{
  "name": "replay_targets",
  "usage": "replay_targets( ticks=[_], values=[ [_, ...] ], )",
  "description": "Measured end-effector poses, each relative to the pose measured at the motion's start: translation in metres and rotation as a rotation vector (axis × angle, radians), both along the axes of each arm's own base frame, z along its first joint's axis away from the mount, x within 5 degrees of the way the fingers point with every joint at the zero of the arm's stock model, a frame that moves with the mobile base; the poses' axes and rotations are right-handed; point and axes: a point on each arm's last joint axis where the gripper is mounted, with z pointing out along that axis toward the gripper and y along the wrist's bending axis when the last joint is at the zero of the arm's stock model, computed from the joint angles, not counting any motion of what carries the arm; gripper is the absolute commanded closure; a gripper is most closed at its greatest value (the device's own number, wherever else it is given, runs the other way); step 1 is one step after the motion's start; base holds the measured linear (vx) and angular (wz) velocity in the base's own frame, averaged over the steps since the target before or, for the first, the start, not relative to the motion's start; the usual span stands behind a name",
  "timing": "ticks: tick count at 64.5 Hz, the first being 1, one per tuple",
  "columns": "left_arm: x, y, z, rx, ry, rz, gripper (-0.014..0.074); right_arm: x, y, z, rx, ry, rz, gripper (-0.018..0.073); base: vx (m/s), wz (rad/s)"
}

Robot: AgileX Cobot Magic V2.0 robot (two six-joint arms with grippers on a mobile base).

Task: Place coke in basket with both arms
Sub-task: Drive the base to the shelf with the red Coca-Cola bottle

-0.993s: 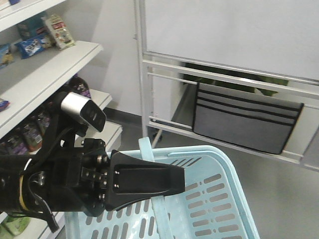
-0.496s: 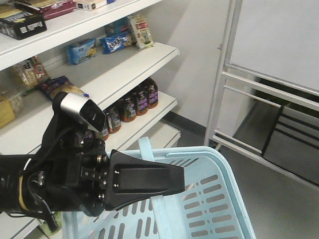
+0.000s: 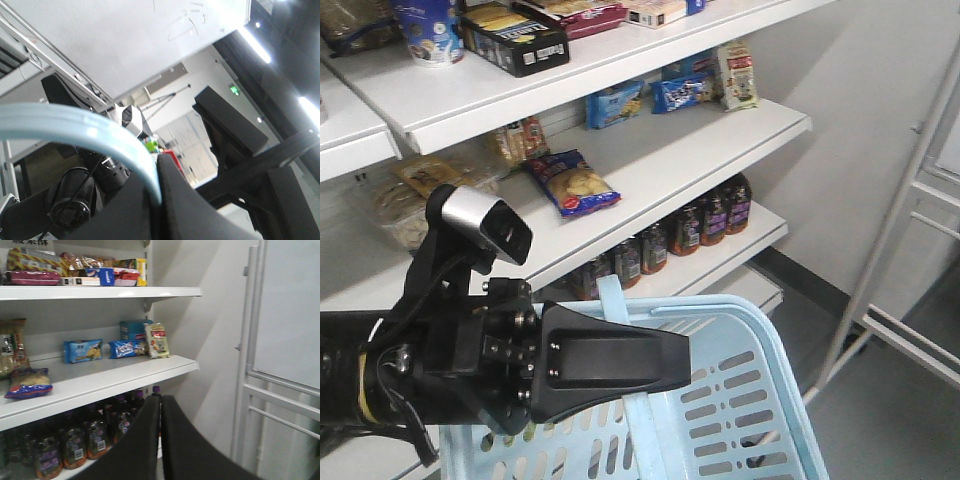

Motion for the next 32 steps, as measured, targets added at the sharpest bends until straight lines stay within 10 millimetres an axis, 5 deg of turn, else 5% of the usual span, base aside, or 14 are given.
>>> replay_targets(
  ticks=[32],
  values=[
    [0.0,0.0,0.0,0.0,0.0,0.0,0.0603,0.0,0.0,0.0,0.0,0.0,0.0,0.0564,0.08,0.5]
  ],
)
